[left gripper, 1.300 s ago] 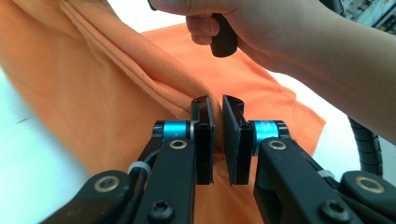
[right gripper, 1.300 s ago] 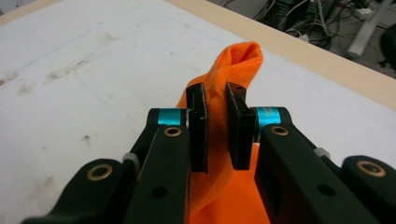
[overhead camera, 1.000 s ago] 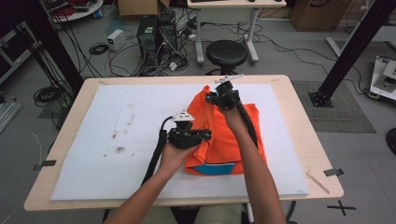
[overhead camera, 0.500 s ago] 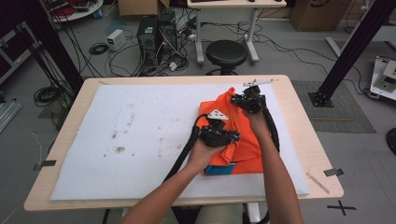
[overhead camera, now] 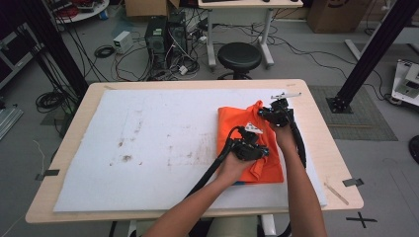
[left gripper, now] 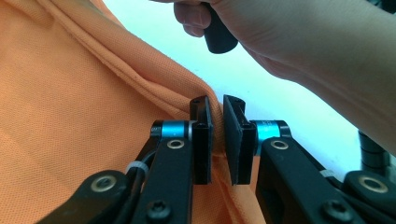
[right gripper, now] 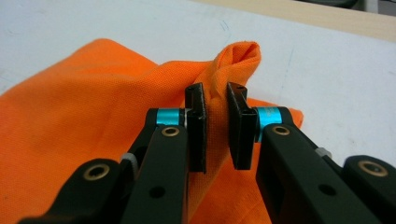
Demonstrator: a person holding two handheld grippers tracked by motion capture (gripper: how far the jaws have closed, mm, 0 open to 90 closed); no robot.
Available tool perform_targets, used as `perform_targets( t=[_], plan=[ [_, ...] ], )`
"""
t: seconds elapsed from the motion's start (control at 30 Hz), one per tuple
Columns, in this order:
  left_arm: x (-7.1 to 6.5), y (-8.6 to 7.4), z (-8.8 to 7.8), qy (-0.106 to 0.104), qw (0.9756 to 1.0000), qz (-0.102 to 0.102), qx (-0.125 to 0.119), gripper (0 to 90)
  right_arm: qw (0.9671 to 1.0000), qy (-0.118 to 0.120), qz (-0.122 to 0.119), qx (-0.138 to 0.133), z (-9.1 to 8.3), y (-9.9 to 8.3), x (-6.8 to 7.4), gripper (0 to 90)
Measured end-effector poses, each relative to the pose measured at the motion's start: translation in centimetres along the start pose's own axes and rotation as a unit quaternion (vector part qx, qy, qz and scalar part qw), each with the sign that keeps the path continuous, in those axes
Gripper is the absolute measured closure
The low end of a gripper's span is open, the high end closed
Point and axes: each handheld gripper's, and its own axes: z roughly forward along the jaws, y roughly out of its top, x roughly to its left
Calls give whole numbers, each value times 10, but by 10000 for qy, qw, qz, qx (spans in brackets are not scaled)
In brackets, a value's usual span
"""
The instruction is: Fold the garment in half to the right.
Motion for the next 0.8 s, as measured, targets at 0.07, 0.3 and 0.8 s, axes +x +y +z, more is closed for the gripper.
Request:
perform_targets(
  t=[0.07, 0.3, 0.8],
  plan=[
    [0, 0, 4, 33, 10000, -19, 21, 810, 10000, -42, 12, 6, 1, -2, -1, 802],
    [3, -2, -1, 198, 9997, -119, -88, 597, 9996, -257, -27, 82, 4, -5, -2, 794],
    [88, -62, -105, 987, 9838, -102, -1491, 217, 9984, -473, 284, -114, -13, -18, -9, 519]
  ],
)
